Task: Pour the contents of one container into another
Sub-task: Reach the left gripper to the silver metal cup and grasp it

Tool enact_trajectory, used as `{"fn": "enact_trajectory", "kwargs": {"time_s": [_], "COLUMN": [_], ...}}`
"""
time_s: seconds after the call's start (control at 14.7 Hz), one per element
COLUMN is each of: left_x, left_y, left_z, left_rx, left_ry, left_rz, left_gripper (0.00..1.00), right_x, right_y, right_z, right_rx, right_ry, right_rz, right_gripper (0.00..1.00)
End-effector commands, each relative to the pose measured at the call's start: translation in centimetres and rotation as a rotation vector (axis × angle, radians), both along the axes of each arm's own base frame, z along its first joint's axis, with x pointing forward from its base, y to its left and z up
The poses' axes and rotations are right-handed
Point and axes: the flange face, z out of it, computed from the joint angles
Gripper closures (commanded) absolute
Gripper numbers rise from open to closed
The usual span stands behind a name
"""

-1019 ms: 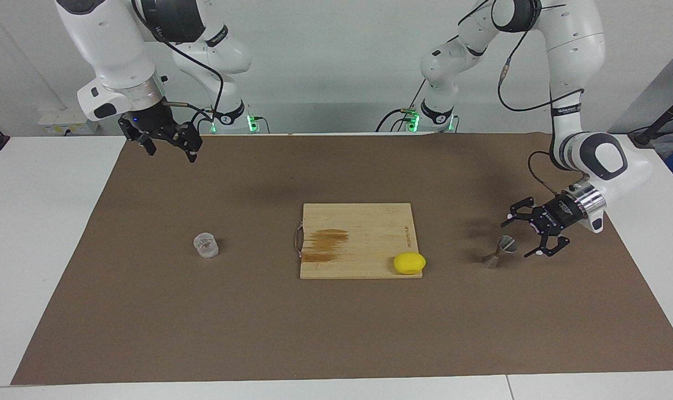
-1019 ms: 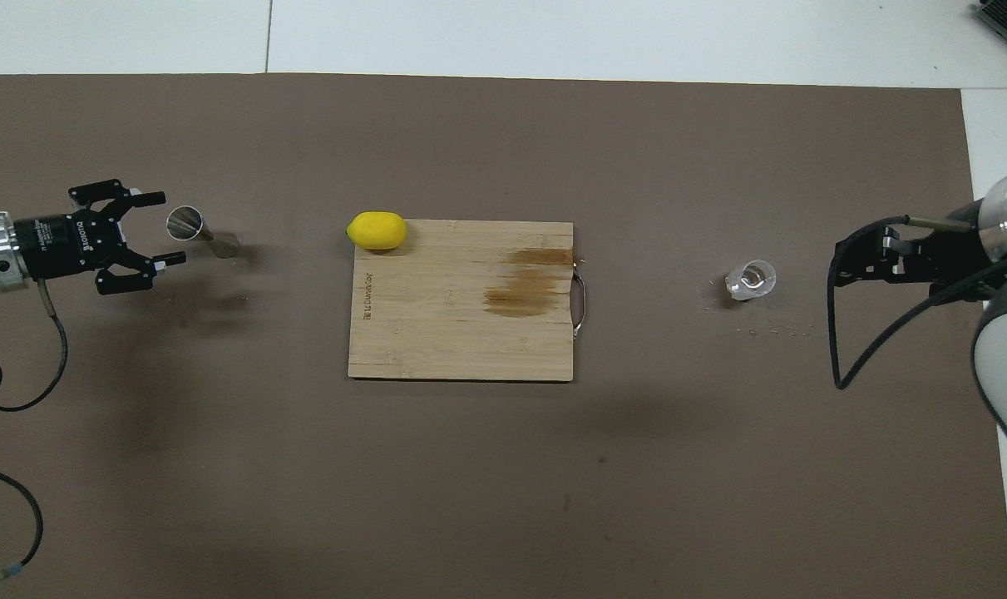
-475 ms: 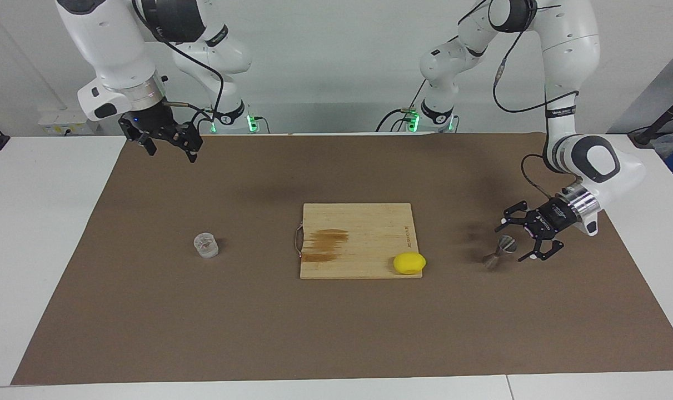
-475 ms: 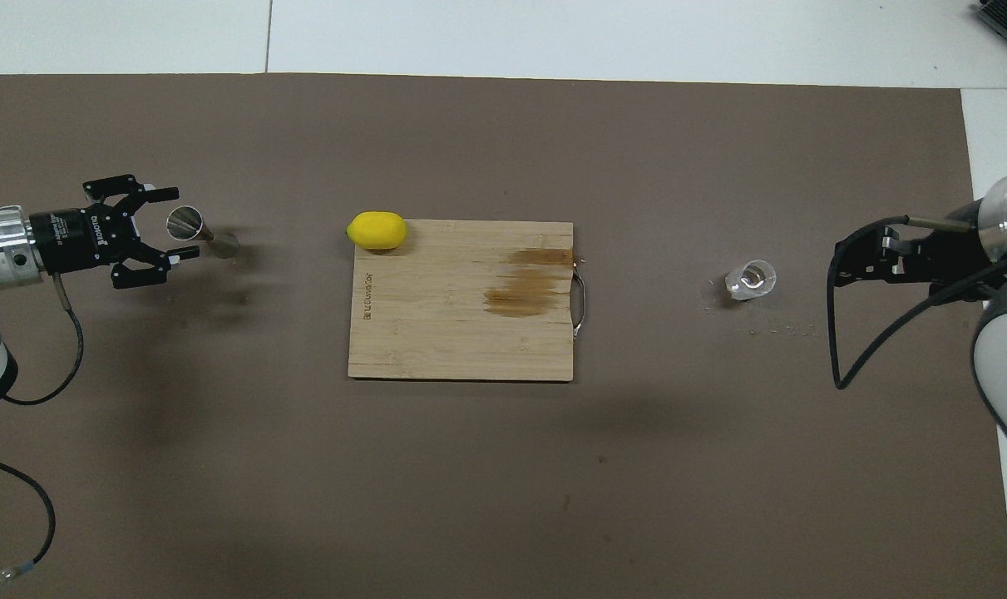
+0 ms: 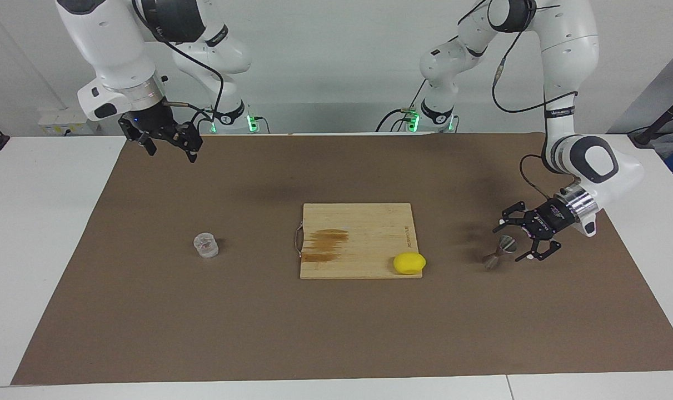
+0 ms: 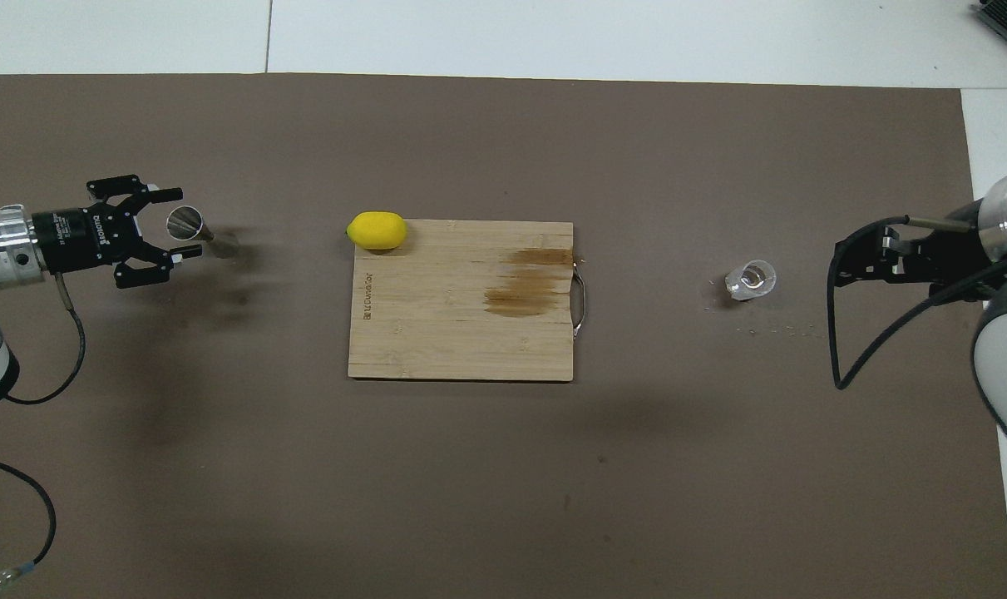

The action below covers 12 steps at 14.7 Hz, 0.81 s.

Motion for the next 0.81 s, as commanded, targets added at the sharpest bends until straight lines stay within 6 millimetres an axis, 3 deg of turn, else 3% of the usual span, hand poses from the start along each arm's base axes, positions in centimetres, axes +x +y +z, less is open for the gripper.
{"fn": "enact_trajectory", "kwargs": {"time_s": [0.0,0.14,0.2,0.34,0.75], "left_x": [-0.9,-0.9,-0.9,-0.8,0.7], "left_y": [0.0,0.1,0.1,0.1,-0.5], "left_z": [0.6,0.6,0.6,0.7,3.5], "left_rx": [0.005,0.005,0.005,0.007,-0.039], "left_ry": [-0.001,-0.001,-0.001,-0.005,-0.017], "left_rz": [0.016,0.017,0.017,0.019,-0.018], "left_gripper": [0.09,0.2,0.36,1.0,1.0], "right_x": [-0.7,-0.8,-0.8,-0.7,-0.8], "right_y": [-0.1,0.0,0.0,0.0,0.0], "right_z": [0.1,0.1,0.1,0.1,0.1], "right_rx": [0.004,0.003,0.003,0.004,0.004], "right_ry": [-0.003,-0.001,-0.001,-0.003,-0.001], "right_rz": [0.009,0.009,0.011,0.012,0.02], "right_gripper": [0.0,0.0,0.0,0.0,0.0]}}
